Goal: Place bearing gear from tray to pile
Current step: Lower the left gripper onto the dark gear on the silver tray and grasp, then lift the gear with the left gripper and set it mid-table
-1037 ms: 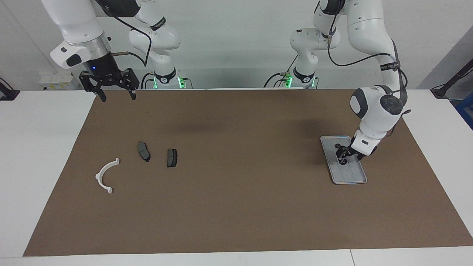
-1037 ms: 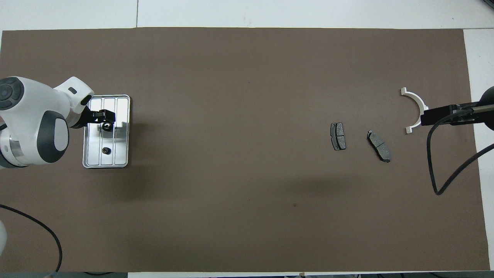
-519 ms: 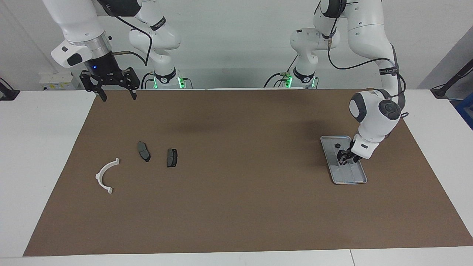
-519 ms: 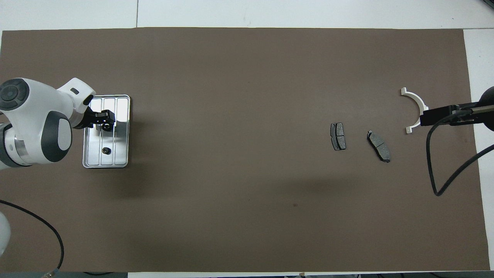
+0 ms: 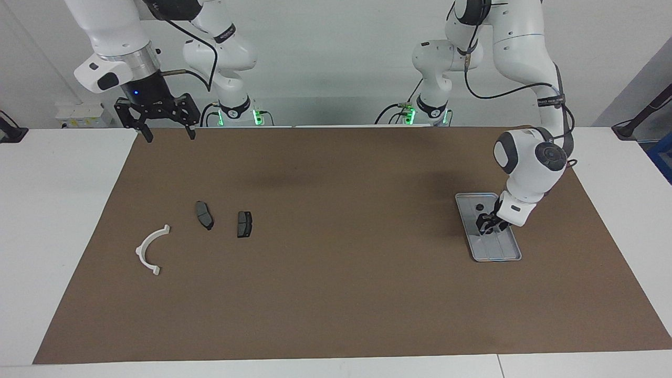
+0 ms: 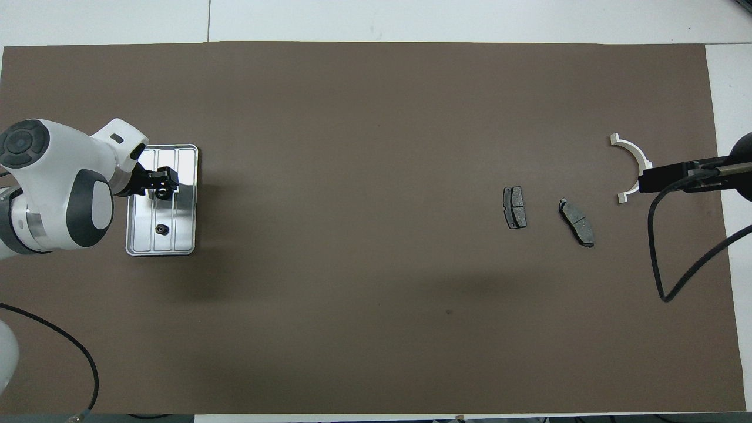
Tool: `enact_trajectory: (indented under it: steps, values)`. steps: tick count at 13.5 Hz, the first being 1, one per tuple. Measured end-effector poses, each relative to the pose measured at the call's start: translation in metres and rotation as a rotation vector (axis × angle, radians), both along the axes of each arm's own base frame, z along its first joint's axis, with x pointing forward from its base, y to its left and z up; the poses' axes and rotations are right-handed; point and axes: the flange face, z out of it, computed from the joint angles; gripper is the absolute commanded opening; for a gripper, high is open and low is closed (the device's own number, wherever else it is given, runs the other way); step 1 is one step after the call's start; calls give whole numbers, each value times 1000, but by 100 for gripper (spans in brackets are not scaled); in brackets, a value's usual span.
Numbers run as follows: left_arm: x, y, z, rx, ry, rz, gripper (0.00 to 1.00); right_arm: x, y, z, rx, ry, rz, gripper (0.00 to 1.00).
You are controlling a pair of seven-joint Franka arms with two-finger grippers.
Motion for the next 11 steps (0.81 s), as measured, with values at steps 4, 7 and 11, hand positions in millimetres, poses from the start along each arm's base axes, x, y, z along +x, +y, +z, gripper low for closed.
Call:
enact_trajectory:
  steps: [4, 7, 11]
  values:
    - [0, 0, 0, 0, 1, 1, 58, -4, 7, 6, 1, -11, 11, 100]
    - [-1, 0, -1, 0, 3, 2, 56, -5, 20, 7, 3, -11, 37, 100]
    - [-3, -1, -4, 0, 10, 4, 45, -6, 25, 6, 3, -9, 45, 100]
